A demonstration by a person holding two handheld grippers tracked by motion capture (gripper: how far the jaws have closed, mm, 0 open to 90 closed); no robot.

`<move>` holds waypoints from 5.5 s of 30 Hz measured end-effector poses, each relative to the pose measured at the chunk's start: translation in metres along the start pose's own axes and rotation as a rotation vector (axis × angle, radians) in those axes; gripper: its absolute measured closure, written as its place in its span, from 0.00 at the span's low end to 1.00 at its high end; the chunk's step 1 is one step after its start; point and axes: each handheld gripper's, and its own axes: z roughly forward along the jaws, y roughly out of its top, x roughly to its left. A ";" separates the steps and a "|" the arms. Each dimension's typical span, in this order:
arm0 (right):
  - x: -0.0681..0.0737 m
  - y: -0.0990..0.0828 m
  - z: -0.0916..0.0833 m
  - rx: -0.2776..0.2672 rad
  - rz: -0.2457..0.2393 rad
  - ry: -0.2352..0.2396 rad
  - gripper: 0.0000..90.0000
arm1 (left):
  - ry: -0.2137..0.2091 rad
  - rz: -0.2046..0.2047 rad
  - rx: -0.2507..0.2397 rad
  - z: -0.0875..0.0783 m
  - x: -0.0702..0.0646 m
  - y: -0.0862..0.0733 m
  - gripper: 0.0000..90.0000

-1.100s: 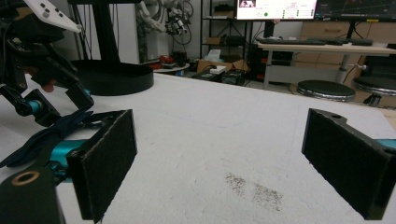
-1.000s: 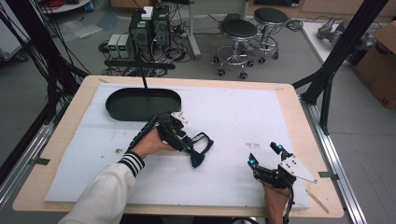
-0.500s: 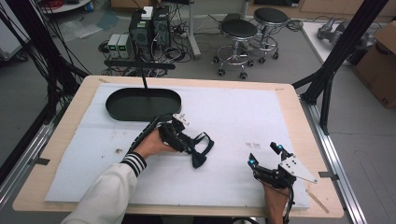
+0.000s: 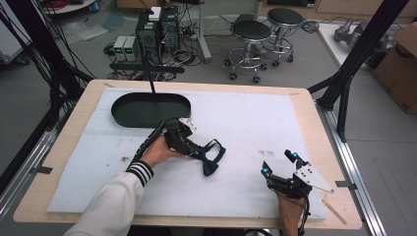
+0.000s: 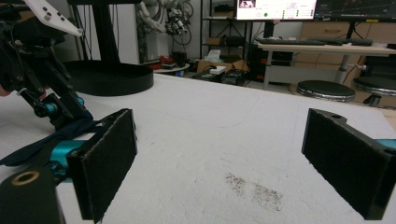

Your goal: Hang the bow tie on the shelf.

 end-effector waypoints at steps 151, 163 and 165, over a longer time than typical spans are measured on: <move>0.001 0.000 0.000 0.002 0.000 -0.003 0.10 | 0.471 0.032 -0.693 -0.231 -0.007 0.030 0.99; 0.001 0.000 0.001 0.000 -0.011 -0.006 0.10 | 0.564 -0.019 -0.685 -0.243 0.017 0.023 0.99; 0.001 0.000 0.000 0.004 -0.007 -0.005 0.10 | 0.573 -0.023 -0.680 -0.243 0.022 0.023 0.99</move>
